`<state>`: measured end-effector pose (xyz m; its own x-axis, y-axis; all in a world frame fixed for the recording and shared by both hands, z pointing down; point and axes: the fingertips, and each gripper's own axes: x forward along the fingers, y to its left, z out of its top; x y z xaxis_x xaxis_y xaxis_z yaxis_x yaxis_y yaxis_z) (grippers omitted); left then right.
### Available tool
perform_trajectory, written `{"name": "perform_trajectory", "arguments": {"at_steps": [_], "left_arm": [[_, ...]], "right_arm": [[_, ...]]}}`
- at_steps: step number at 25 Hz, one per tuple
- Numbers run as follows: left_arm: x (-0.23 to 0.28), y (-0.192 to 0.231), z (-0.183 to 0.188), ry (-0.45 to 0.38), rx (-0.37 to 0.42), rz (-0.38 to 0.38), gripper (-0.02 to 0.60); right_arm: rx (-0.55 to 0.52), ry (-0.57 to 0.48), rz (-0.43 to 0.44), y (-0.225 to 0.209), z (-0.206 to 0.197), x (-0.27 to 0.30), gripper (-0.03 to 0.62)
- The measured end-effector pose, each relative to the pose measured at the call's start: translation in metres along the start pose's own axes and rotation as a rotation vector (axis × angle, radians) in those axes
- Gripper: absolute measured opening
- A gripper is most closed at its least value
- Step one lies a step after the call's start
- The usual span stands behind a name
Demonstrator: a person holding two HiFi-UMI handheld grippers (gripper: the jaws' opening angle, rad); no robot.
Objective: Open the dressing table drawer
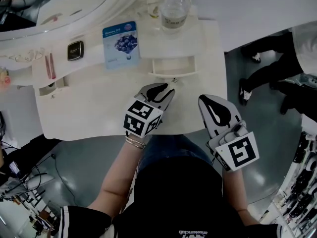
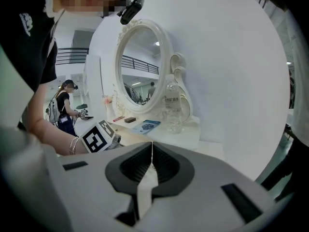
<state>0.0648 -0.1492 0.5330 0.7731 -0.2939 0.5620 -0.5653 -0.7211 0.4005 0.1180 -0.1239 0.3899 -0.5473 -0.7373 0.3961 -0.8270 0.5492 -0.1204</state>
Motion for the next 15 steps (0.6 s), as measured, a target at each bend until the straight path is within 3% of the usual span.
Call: {"name": "perform_trajectory", "arguments": {"at_steps": [15], "left_arm": [[-0.042,-0.015,0.023,-0.048,0.094,0.035,0.055]], "right_arm": [[-0.043,-0.021,0.03,0.007,0.007,-0.006,0.02]]}}
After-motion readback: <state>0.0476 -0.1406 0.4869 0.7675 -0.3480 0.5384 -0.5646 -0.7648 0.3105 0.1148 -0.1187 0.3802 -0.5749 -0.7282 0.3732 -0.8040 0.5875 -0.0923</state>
